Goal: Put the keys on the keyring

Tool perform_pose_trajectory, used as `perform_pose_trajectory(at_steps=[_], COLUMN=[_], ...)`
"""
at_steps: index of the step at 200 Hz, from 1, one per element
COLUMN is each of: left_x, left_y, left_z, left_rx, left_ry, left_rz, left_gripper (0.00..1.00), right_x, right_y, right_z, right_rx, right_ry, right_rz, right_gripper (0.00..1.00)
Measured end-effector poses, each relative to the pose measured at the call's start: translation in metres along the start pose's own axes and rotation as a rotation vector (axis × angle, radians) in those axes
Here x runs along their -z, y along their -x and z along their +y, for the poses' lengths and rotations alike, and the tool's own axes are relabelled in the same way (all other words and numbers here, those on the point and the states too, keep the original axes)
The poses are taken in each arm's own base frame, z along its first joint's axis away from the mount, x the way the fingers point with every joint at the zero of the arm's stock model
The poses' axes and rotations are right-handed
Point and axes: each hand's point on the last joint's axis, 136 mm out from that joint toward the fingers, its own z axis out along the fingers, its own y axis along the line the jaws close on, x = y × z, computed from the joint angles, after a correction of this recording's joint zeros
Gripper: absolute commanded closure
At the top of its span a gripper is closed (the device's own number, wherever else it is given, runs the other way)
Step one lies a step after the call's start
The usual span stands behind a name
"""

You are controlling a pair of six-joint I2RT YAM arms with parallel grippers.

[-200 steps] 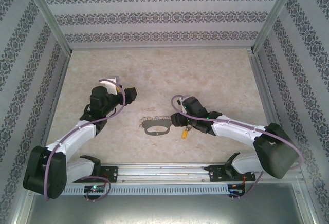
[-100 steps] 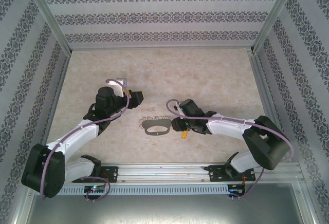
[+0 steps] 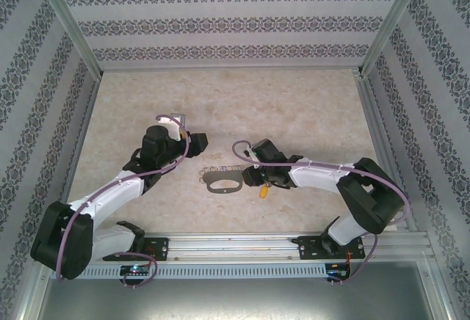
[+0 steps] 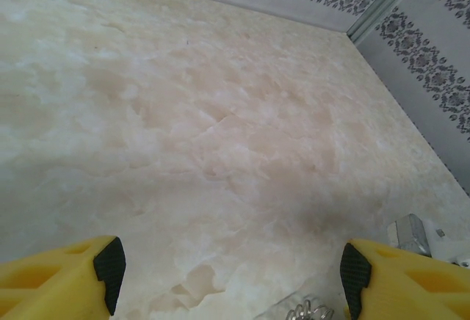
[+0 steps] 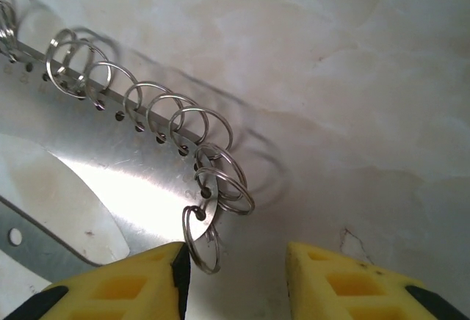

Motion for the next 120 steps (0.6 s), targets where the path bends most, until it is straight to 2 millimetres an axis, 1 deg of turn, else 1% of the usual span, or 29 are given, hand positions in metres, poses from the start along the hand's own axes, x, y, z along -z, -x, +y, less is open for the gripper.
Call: perform_pose_trajectory(at_steps=[12,34,77,94,105,120], left_x=[-0.0017,-0.0033,-0.0043,-0.0046,-0.0046,-0.0046], left_y=[-0.0025,-0.0048,-0.0048,-0.0050,-0.0048,-0.0048], left_z=[0.0015,0.0022,0.0042,0.0044,0.0043,0.0043], left_rx=[0.001,0.001,-0.007,-0.007,-0.007,-0.008], left_ry=[0.004,0.009,0.020,0.020,0.020,0.020], left_rz=[0.008,0.014,0.012,0.013,0.012,0.012], left_gripper=[0.22,0.22,0.21,0.21,0.21,0.21], right_x=[-0.0033,-0.0042,-0.0061,-0.0062,-0.0062,-0.0062], right_y=[-0.0016,0.0030,0.0032,0.0027,0.0021,0.0017], right_z=[-0.0008,0.0013,0.0050,0.0056,0.0055,0.0052], right_rx=[0.004,0.008,0.014,0.014,0.011,0.015], right_ry=[-0.002,0.004,0.017,0.021,0.020,0.019], right_rz=[0.011,0.006,0.013,0.015,0.018,0.019], right_gripper=[0.63,0.69,0.78,0.76,0.69,0.69])
